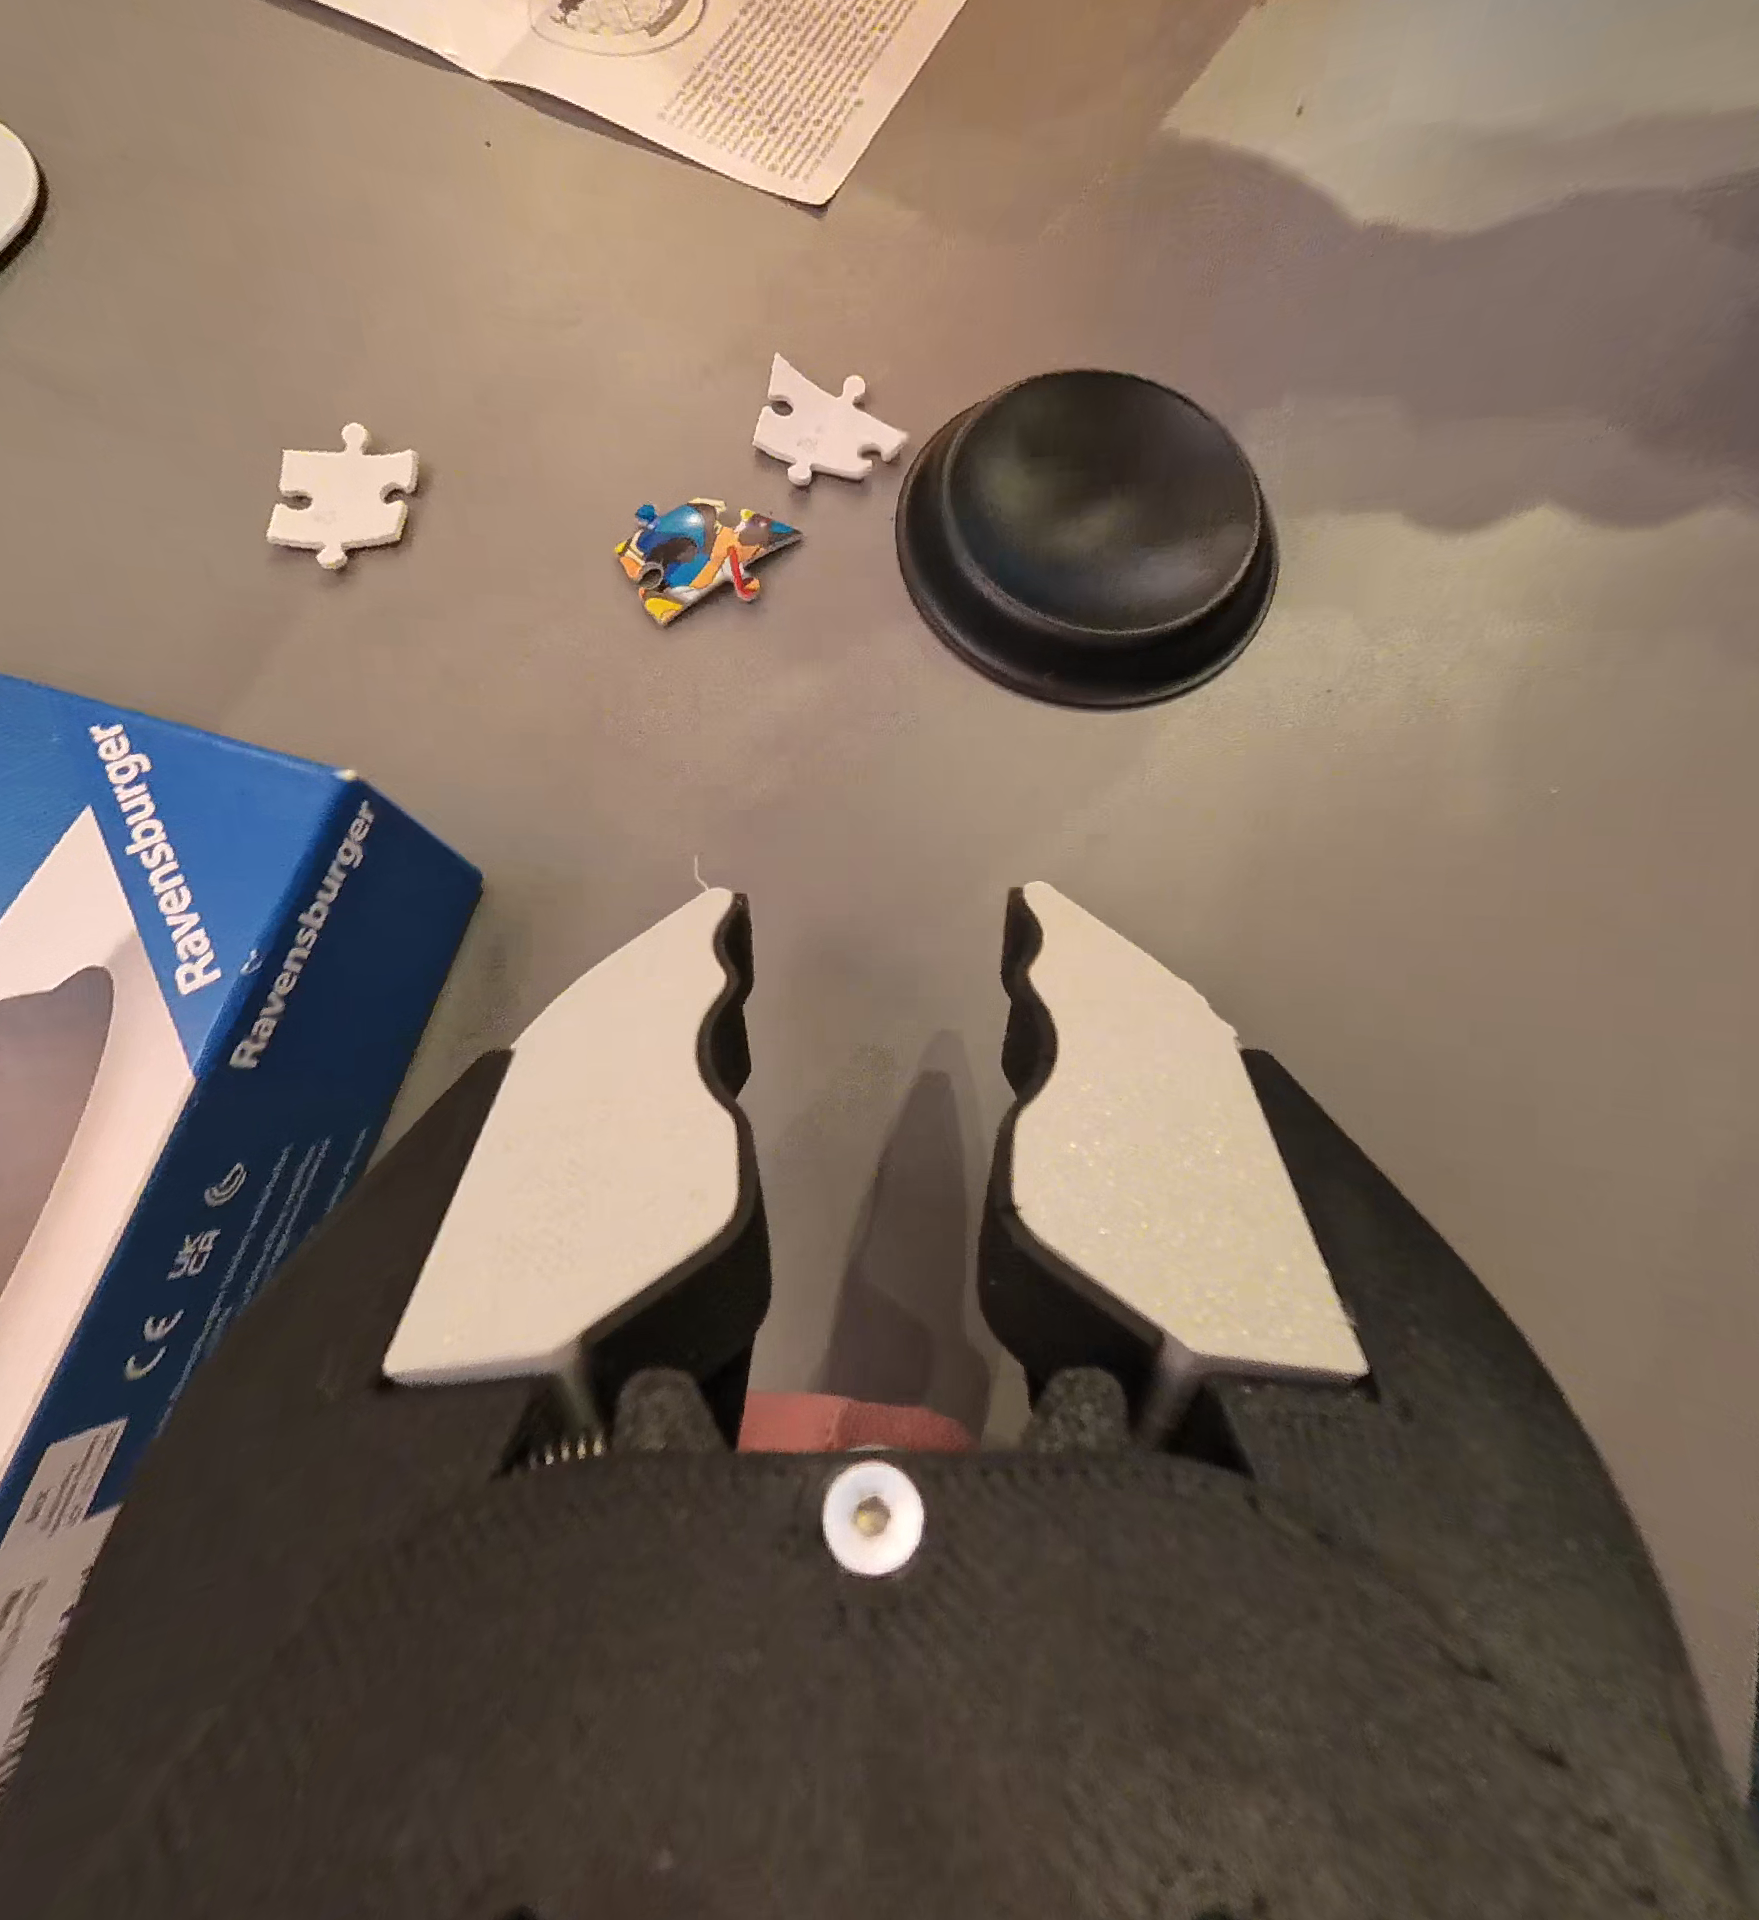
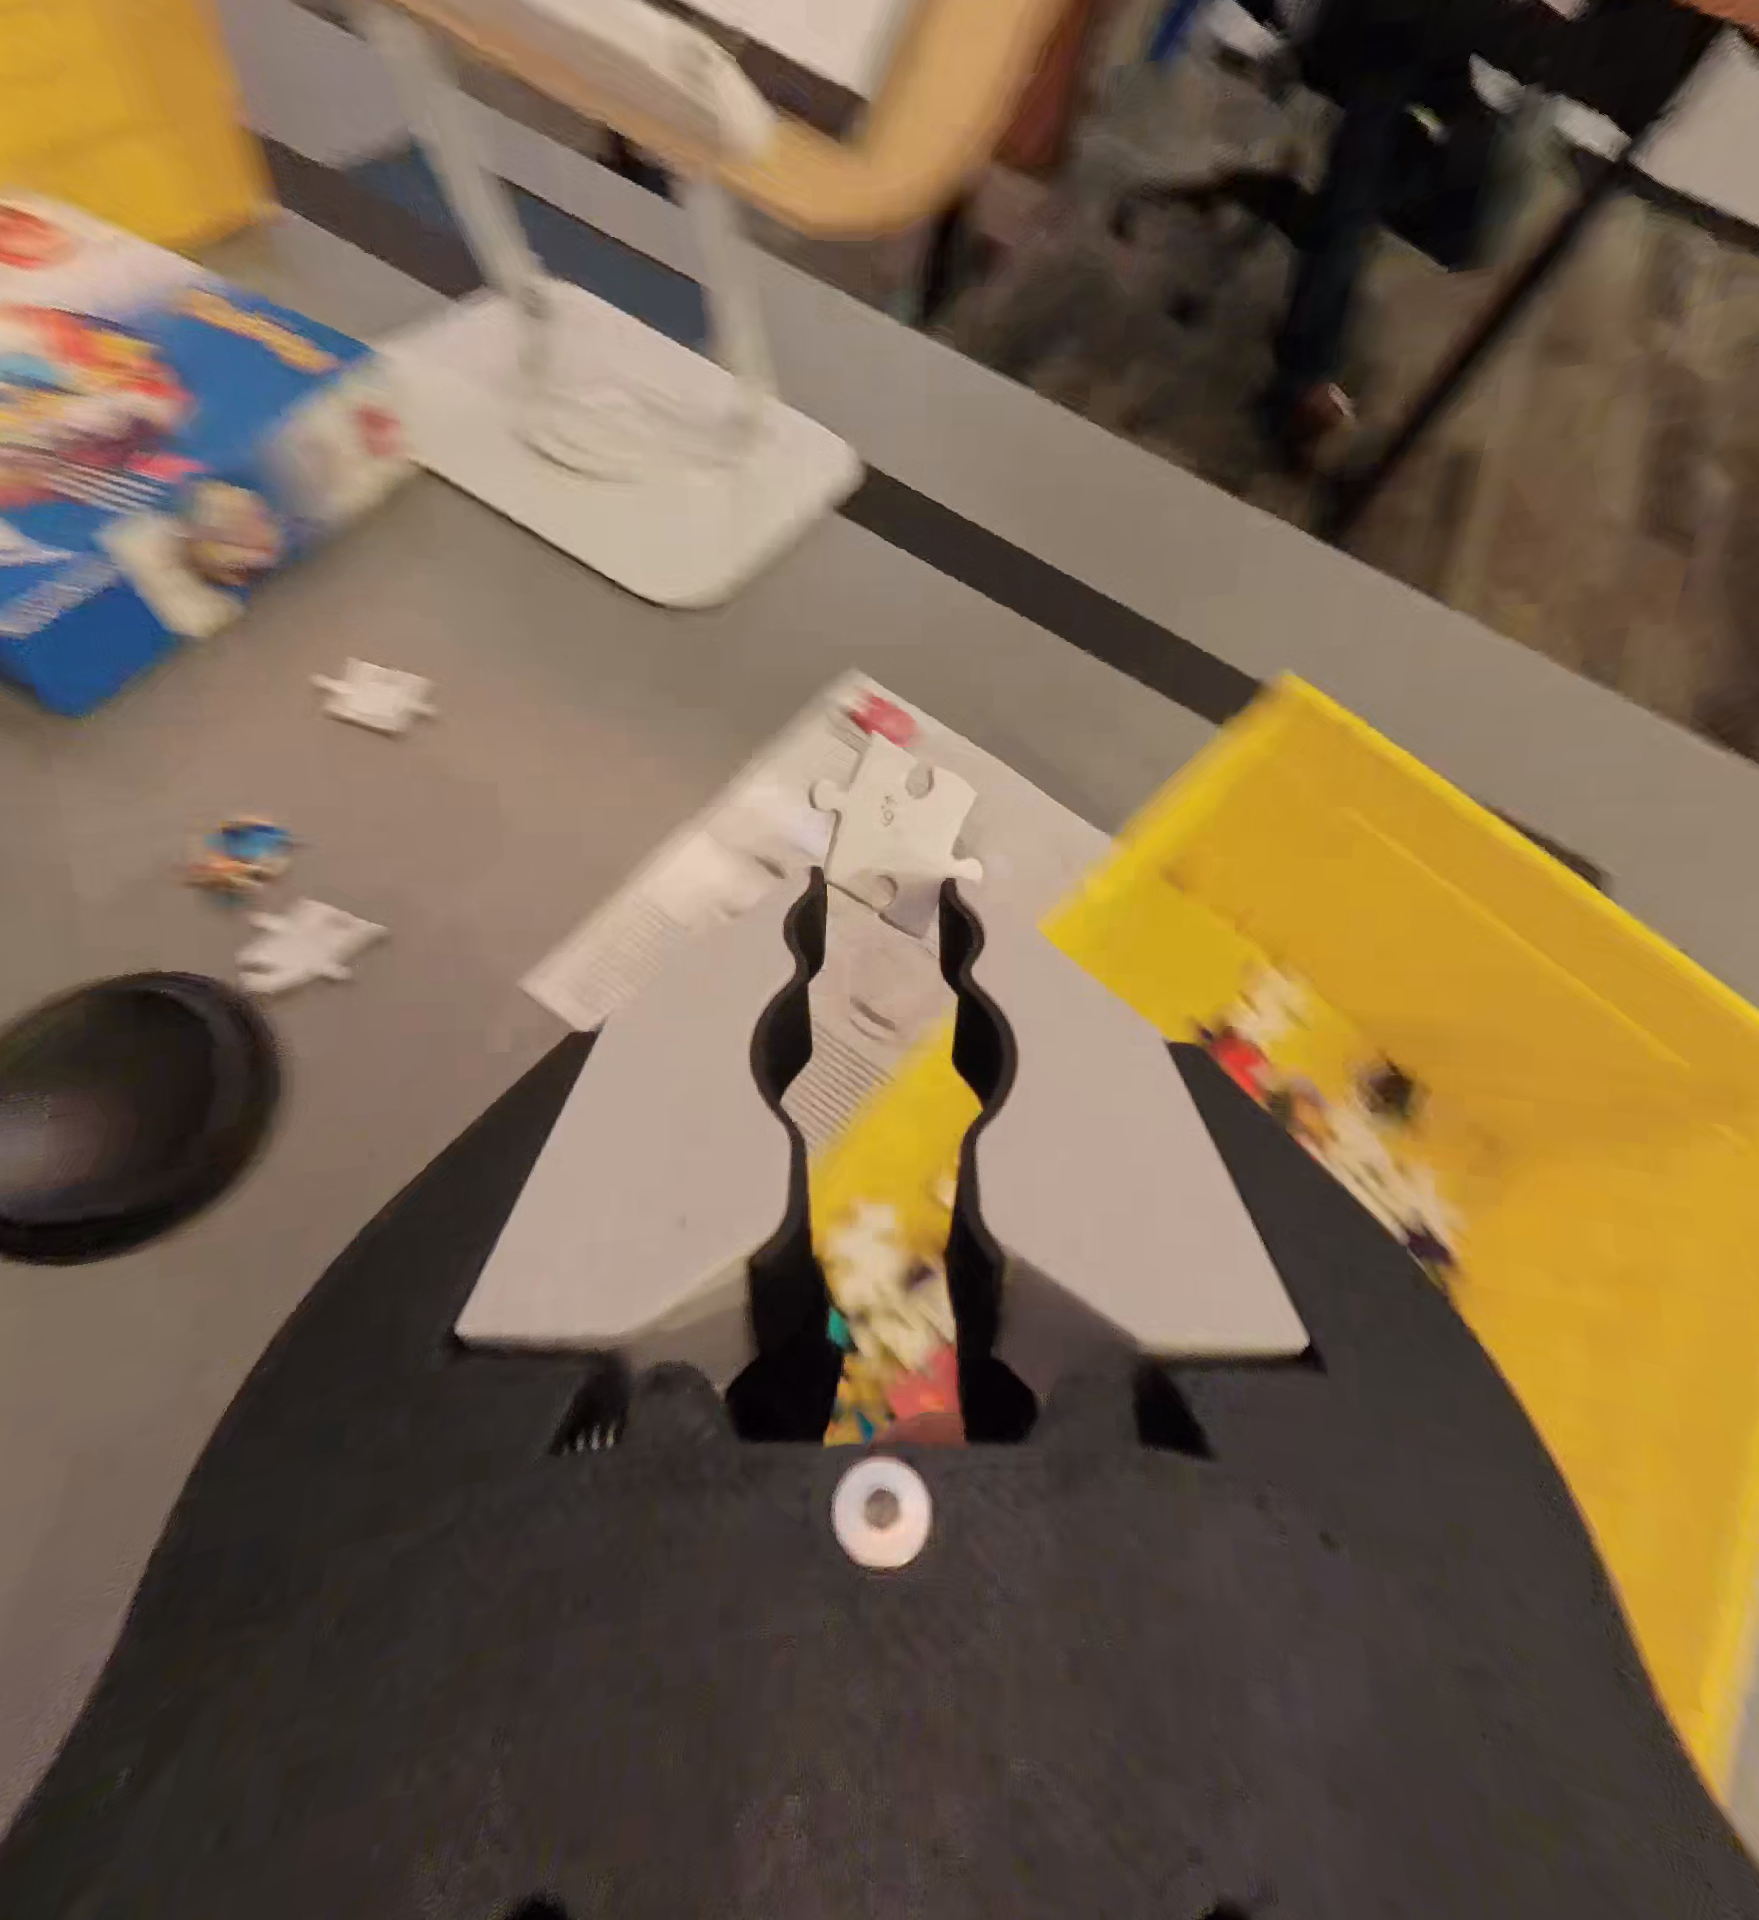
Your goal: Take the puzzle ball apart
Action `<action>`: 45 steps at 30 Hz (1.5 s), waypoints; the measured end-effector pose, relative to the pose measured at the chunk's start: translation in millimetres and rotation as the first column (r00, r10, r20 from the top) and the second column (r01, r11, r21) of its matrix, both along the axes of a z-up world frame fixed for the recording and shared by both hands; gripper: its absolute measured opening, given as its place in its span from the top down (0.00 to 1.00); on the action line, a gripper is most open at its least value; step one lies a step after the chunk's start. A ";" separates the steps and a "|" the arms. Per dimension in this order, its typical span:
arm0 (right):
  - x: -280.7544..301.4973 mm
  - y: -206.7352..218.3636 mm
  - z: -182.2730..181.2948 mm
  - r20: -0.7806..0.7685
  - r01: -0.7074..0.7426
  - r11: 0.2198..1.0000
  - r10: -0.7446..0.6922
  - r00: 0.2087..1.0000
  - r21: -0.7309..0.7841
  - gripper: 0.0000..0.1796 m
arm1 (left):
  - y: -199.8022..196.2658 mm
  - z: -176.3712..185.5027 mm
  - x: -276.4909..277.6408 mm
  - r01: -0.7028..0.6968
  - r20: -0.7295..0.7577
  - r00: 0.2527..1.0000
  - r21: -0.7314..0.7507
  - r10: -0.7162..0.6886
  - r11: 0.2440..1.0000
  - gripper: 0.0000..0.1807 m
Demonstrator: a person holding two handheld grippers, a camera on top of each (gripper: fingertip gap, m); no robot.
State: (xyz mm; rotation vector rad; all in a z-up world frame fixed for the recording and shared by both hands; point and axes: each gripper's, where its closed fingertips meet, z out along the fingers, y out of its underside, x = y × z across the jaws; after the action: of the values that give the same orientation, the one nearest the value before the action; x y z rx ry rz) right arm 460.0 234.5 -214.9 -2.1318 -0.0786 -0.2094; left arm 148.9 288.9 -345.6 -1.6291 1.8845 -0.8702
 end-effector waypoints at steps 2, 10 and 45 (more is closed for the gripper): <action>29.0 -16.1 -14.9 0.027 0.094 0.994 -0.092 0.995 -0.061 0.80 | -2.9 -0.9 1.3 0.009 -0.004 1.000 0.003 -0.009 1.000 0.75; -68.5 8.2 -1.4 -0.016 -0.186 0.982 0.186 0.982 0.001 0.82 | -2.1 -0.6 1.1 0.003 -0.007 1.000 0.002 -0.003 1.000 0.75; 52.8 -33.4 4.0 0.191 0.228 0.973 -0.221 0.956 -0.017 0.66 | -5.7 -2.6 -0.3 0.010 -0.010 1.000 0.009 -0.010 1.000 0.75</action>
State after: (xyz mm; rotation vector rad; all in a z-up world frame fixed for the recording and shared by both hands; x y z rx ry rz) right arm 512.9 201.1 -210.9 -2.1529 0.0511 -0.5481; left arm 148.6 283.2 -348.1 -1.6230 1.9022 -0.8574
